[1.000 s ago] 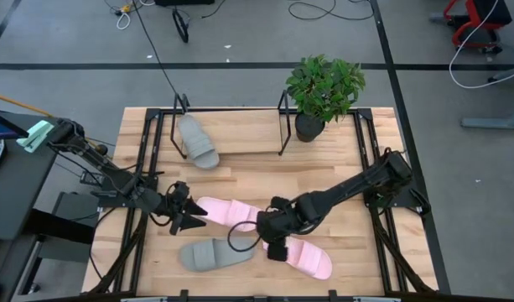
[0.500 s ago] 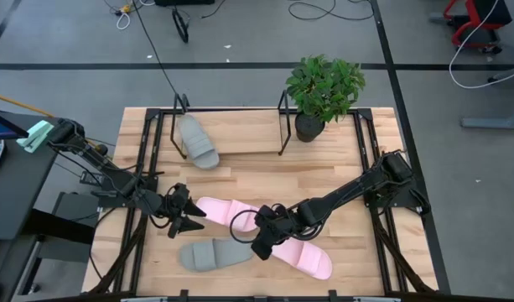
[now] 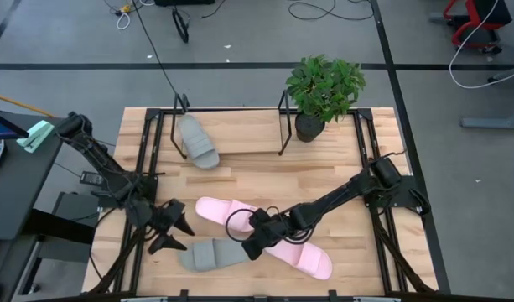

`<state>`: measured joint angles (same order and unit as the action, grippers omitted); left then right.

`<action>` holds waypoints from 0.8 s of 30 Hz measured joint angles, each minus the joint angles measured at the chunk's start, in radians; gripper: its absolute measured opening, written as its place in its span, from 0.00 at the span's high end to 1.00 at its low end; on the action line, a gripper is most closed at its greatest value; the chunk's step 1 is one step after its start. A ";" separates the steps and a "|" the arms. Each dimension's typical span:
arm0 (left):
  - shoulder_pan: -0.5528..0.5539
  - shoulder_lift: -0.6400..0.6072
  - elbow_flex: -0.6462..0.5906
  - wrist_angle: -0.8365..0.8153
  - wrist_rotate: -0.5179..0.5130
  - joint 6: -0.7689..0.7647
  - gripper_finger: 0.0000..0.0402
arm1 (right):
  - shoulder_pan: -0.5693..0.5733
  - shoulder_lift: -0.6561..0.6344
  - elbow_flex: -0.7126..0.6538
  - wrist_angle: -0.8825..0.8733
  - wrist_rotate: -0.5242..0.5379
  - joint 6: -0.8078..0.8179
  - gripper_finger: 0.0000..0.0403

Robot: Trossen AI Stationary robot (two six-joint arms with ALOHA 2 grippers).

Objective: Pick and place slides into the shelf
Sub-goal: Put the gray slide on the shelf

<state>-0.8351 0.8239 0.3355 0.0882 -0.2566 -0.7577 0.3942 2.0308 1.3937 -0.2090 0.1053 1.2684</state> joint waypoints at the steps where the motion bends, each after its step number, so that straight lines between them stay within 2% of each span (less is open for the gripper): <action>1: -0.005 0.001 0.000 -0.002 0.000 0.012 0.29 | -0.008 0.007 0.000 0.002 -0.014 0.003 0.59; 8: -0.011 0.001 0.000 -0.026 -0.004 0.044 0.29 | -0.053 0.040 0.000 0.022 -0.139 0.014 0.59; 24: -0.010 0.001 0.000 -0.067 -0.038 0.048 0.29 | -0.051 0.036 0.000 -0.010 -0.219 0.047 0.59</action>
<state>-0.8455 0.8246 0.3355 0.0213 -0.2943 -0.7094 0.3435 2.0670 1.3941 -0.2189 -0.1141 1.3152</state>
